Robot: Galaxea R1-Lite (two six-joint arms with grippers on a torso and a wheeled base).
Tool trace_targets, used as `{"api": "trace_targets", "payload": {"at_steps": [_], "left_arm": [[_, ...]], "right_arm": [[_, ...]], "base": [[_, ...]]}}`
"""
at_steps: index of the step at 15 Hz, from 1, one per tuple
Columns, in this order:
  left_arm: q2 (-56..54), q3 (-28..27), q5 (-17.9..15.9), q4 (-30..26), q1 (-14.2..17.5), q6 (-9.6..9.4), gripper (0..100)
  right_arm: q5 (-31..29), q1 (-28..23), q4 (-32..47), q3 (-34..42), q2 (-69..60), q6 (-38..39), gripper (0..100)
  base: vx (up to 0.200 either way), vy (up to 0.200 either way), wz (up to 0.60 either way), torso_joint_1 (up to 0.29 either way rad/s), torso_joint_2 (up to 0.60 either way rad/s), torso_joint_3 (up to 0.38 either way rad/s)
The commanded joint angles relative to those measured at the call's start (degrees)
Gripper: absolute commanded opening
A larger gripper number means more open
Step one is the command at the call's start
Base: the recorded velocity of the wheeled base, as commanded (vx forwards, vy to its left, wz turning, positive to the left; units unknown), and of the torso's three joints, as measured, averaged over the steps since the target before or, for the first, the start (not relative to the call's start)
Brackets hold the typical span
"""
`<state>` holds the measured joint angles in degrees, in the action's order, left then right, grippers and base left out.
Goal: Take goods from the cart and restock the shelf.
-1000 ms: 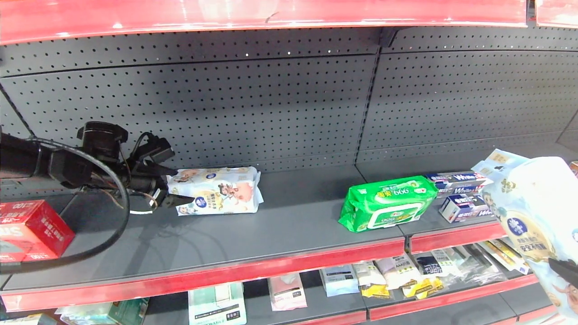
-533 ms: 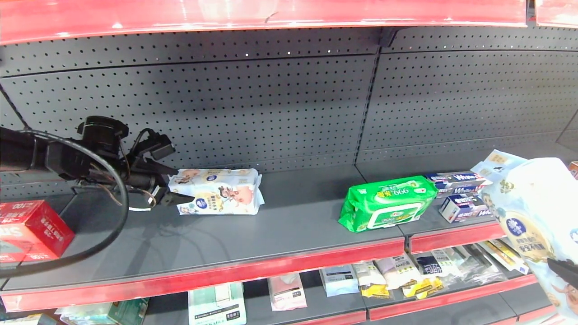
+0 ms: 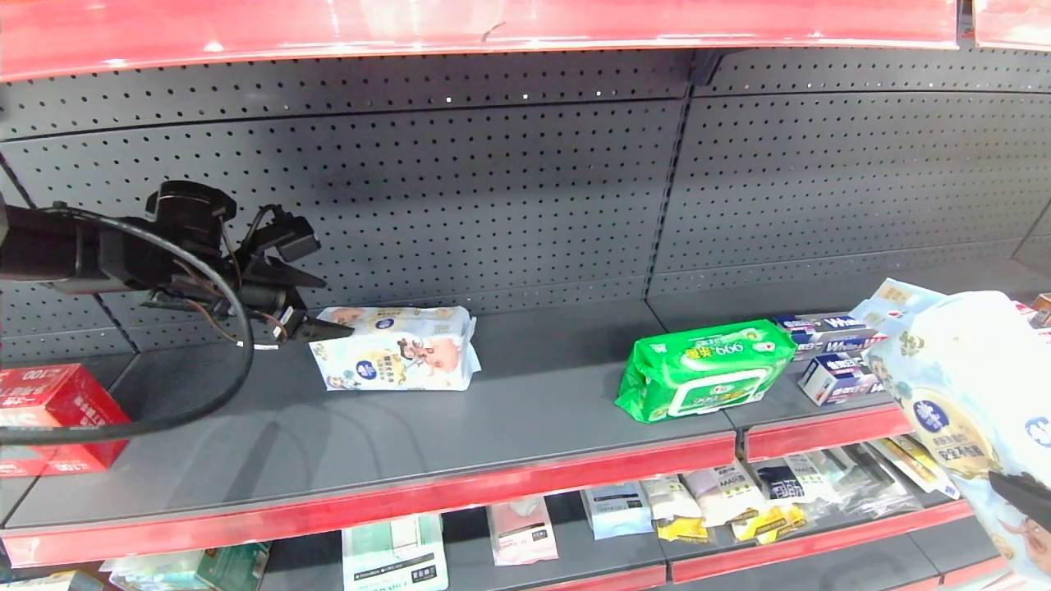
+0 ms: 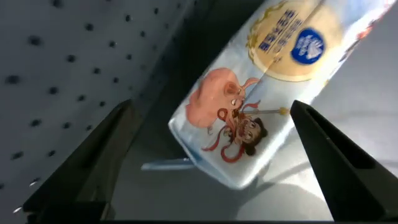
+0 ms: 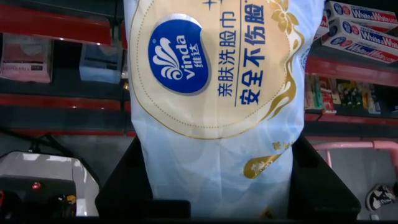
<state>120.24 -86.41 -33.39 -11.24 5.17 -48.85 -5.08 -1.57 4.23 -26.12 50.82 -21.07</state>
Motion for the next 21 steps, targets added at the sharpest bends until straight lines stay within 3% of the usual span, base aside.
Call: {"api": "trace_targets", "payload": {"at_steps": [1,4,12,21], "left_arm": [[2.2,-0.6,0.0,0.0,-0.2,-0.11,100],[4.0,-3.7,-0.1,-2.2,-0.8,-1.95,100],[4.0,-9.2,-0.4,-8.6,-1.1,-2.04,100],[3.3,-9.7,-1.2,-12.9,-0.6,-4.15,100]], "right_arm": [[0.0,0.0,0.0,0.0,0.2,0.0,0],[-0.6,0.0,0.0,0.0,1.0,-0.8,0],[-0.7,0.0,0.0,0.1,1.3,-0.8,0],[-1.2,0.0,0.0,0.5,0.9,-0.9,0]], "base": [[0.0,0.0,0.0,0.0,0.0,0.0],[0.0,0.0,0.0,0.0,0.0,0.0],[0.0,0.0,0.0,0.0,0.0,0.0],[0.0,0.0,0.0,0.0,0.0,0.0]]}}
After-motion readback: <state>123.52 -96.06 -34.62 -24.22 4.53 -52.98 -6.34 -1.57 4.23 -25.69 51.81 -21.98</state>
